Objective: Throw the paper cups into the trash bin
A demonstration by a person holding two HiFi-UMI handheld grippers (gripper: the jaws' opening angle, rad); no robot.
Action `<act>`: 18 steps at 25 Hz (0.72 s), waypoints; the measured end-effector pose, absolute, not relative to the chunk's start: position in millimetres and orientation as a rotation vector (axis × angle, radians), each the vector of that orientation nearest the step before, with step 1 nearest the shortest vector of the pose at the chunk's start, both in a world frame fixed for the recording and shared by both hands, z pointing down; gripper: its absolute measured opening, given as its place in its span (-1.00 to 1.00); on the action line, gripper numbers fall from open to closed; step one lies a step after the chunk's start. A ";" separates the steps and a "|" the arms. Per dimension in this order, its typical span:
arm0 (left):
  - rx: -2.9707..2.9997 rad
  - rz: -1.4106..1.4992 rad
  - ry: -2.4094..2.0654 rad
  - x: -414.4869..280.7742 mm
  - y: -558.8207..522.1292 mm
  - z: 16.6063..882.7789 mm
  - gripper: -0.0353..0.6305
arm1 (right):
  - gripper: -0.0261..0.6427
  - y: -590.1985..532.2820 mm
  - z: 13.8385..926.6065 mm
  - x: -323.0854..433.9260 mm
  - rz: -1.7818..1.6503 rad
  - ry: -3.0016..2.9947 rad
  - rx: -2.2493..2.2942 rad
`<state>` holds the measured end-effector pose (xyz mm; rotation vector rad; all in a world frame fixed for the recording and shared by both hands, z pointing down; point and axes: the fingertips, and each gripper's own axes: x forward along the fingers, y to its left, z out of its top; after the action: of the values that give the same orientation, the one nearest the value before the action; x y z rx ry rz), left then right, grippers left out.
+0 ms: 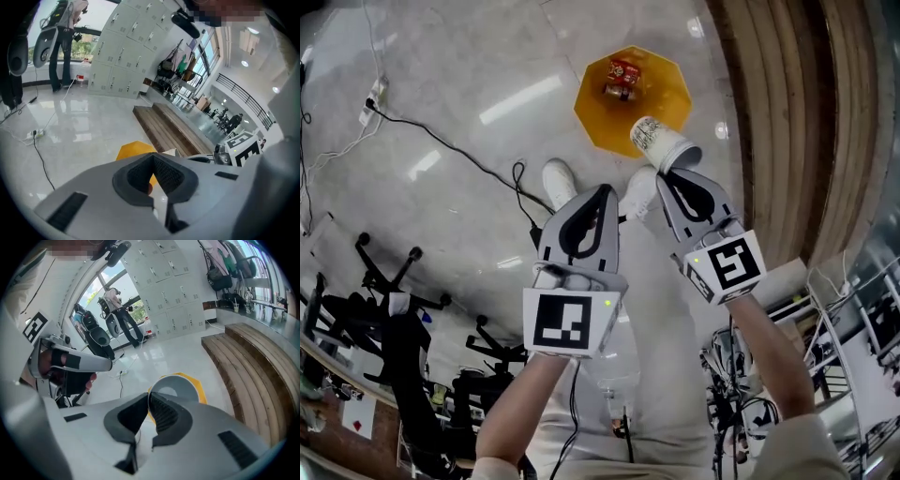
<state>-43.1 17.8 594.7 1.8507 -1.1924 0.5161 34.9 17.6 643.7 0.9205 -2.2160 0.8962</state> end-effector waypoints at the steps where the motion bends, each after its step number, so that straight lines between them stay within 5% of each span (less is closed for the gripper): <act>1: 1.842 0.510 -1.198 -43.5 17.2 606.1 -0.88 | -0.85 17.7 650.8 35.0 0.897 -2.213 0.922; 18: 1.842 0.640 -1.183 -21.9 -15.5 733.4 -0.88 | -0.84 -0.5 756.3 48.1 0.919 -2.115 0.997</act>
<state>-21.9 -15.5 733.4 1.8415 -1.1832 0.6397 48.1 -0.5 756.3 0.9967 -2.1147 0.9185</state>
